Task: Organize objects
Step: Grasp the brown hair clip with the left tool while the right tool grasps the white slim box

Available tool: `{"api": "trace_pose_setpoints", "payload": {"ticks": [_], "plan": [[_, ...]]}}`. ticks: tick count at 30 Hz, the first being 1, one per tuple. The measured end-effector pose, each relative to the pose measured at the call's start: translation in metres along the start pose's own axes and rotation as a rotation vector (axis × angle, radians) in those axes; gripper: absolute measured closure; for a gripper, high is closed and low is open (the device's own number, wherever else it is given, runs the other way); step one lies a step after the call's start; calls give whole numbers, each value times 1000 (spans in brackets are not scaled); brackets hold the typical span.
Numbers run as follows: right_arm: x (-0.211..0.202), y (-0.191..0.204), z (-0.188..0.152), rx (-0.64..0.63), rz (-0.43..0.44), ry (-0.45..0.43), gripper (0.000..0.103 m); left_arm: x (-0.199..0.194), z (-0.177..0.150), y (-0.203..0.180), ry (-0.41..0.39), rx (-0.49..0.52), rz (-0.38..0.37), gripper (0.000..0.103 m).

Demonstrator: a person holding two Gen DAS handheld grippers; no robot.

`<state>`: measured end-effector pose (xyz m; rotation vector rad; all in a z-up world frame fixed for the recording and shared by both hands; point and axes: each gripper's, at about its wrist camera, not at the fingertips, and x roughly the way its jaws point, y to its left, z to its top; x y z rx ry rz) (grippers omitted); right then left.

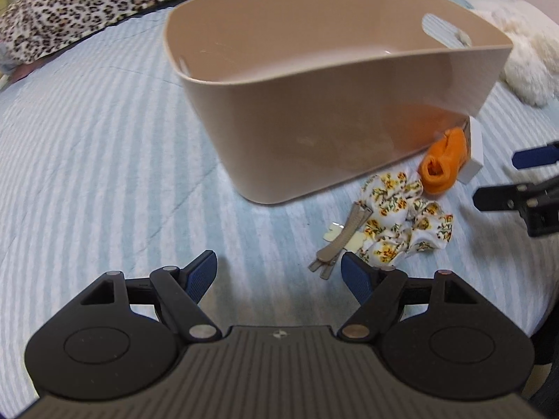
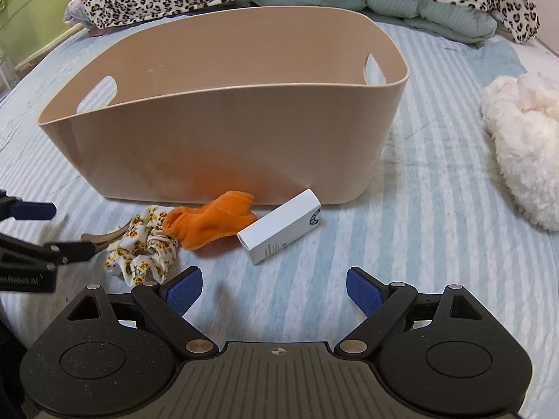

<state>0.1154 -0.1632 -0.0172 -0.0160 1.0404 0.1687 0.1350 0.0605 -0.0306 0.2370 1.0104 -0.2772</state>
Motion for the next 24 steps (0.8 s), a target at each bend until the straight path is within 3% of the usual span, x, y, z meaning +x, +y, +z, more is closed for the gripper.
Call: {"api": "trace_pose_setpoints", "payload": {"ticks": [7, 12, 15, 16, 22, 24], "plan": [[15, 3, 8, 14, -10, -6, 14, 11, 0, -4, -15, 33, -41, 36], [28, 7, 12, 15, -17, 10, 23, 14, 2, -2, -22, 24, -89, 54], [31, 8, 11, 7, -26, 9, 31, 14, 2, -2, -43, 31, -99, 73], [31, 8, 11, 5, -24, 5, 38, 14, 4, -1, -46, 31, -105, 82], [24, 6, 11, 1, -19, -7, 74, 11, 6, -1, -44, 16, -111, 85], [22, 4, 11, 3, -14, -5, 76, 9, 5, -1, -46, 8, -109, 85]]}}
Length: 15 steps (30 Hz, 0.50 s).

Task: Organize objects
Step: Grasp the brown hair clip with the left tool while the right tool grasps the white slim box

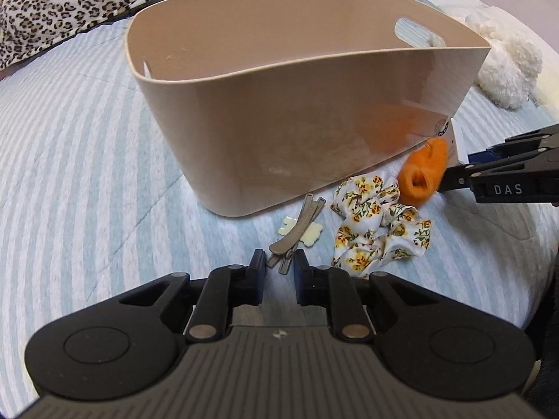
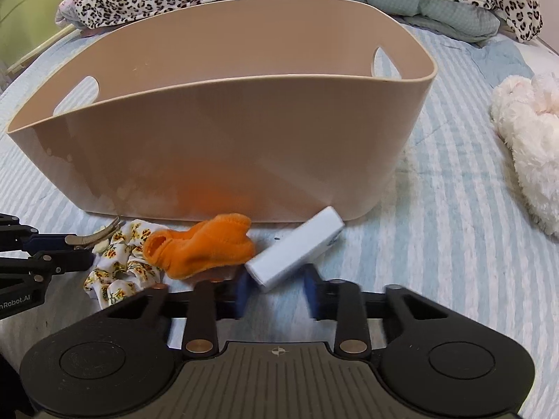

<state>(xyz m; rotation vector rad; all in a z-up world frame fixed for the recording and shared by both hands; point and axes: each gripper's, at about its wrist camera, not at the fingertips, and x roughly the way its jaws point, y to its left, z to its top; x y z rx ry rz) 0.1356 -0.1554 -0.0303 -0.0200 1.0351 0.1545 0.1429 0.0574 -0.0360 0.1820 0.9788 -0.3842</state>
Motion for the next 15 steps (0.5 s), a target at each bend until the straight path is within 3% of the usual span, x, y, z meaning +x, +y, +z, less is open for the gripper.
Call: {"api": "trace_pose_setpoints", "payload": {"ticks": [10, 15], "plan": [[-17, -9, -8, 21, 18, 8, 88, -17, -11, 6, -5, -34, 4, 87], [-24, -14, -13, 36, 27, 5, 89, -22, -15, 6, -8, -47, 10, 87]]}}
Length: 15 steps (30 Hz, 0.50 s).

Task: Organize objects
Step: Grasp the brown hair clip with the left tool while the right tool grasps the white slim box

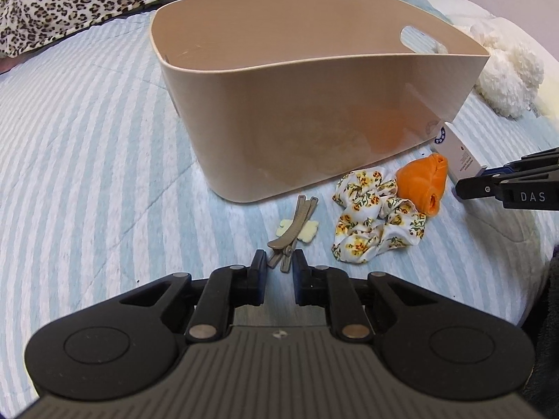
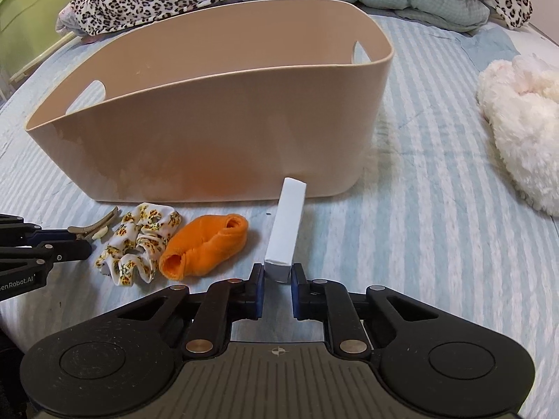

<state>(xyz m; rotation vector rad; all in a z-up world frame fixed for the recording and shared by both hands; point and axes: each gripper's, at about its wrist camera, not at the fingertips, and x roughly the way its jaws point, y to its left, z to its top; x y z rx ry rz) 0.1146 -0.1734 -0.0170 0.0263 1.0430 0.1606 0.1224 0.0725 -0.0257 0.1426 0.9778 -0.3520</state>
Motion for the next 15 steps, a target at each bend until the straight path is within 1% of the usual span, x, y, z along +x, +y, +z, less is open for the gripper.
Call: {"api": "trace_pose_setpoints", "payload": {"ticks": [6, 8, 10, 11, 12, 13, 15], "plan": [[-1, 0, 1, -3, 14, 0, 89, -6, -5, 1, 3, -7, 5, 87], [3, 1, 3, 7, 17, 6, 76, -6, -5, 1, 4, -7, 9, 87], [8, 0, 5, 16, 13, 11, 71, -7, -6, 1, 4, -11, 11, 87], [9, -1, 6, 20, 10, 10, 69, -7, -6, 1, 3, -13, 13, 87], [10, 0, 8, 22, 8, 6, 72, -6, -6, 0, 3, -15, 14, 87], [11, 0, 9, 20, 5, 4, 87, -6, -6, 0, 2, -17, 15, 87], [10, 1, 10, 9, 3, 1, 89, -5, -3, 0, -1, -23, 17, 87]]}}
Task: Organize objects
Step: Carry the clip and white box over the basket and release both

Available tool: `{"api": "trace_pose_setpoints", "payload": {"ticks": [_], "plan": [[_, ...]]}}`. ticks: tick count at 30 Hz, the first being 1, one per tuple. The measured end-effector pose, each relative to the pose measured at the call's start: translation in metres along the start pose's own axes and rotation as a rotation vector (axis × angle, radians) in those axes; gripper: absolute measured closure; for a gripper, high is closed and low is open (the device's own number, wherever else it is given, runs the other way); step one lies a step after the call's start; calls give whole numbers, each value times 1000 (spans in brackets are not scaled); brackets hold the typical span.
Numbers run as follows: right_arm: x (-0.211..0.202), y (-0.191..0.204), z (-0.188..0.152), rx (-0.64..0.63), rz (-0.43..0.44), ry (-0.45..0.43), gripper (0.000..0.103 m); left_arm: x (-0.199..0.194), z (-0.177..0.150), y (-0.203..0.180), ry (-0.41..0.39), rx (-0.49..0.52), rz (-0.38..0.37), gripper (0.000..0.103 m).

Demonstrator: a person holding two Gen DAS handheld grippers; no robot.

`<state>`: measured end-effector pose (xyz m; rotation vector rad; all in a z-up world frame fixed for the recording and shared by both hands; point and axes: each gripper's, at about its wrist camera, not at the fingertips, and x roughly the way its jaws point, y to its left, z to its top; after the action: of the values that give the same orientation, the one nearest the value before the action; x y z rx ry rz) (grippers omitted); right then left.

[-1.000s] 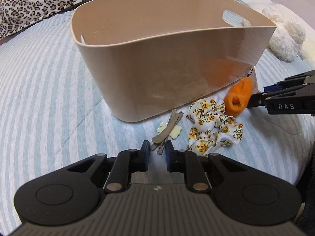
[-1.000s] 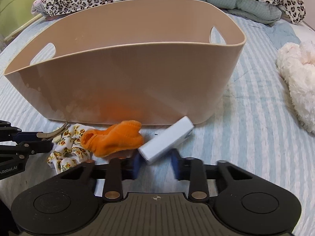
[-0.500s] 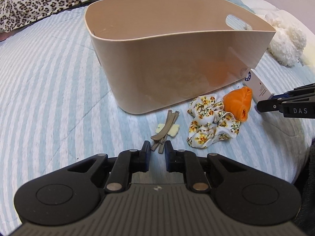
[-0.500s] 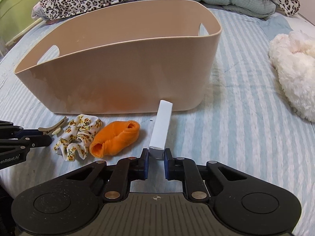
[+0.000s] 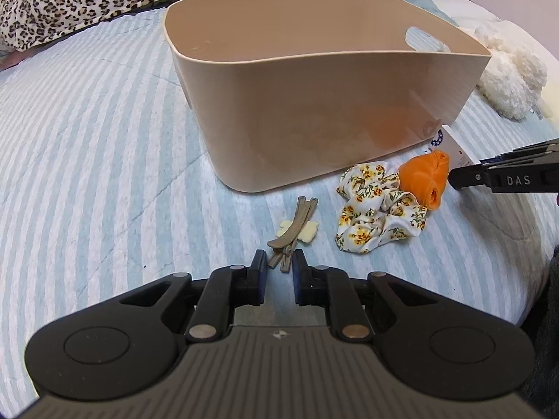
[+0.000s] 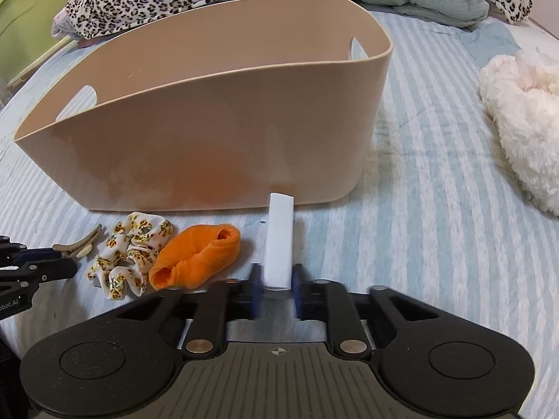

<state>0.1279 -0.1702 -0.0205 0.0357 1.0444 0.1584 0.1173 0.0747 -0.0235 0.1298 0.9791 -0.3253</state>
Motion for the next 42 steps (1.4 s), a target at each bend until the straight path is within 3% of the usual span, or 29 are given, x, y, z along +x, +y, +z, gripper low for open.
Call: {"api": "trace_pose_setpoints", "payload": {"ticks": [8, 14, 25, 33, 42], "plan": [[-25, 1, -9, -10, 25, -42, 90, -25, 1, -4, -69, -17, 13, 87], [-60, -3, -5, 1, 60, -127, 90, -57, 6, -10, -145, -28, -4, 87], [-99, -7, 25, 1, 107, -280, 90, -107, 48, -23, -310, 12, 16, 87], [-88, -9, 66, 6, 93, -324, 90, -78, 95, -25, -330, 13, 60, 87], [-43, -2, 86, -10, 58, -256, 90, -19, 123, -24, -229, -46, 114, 87]]}}
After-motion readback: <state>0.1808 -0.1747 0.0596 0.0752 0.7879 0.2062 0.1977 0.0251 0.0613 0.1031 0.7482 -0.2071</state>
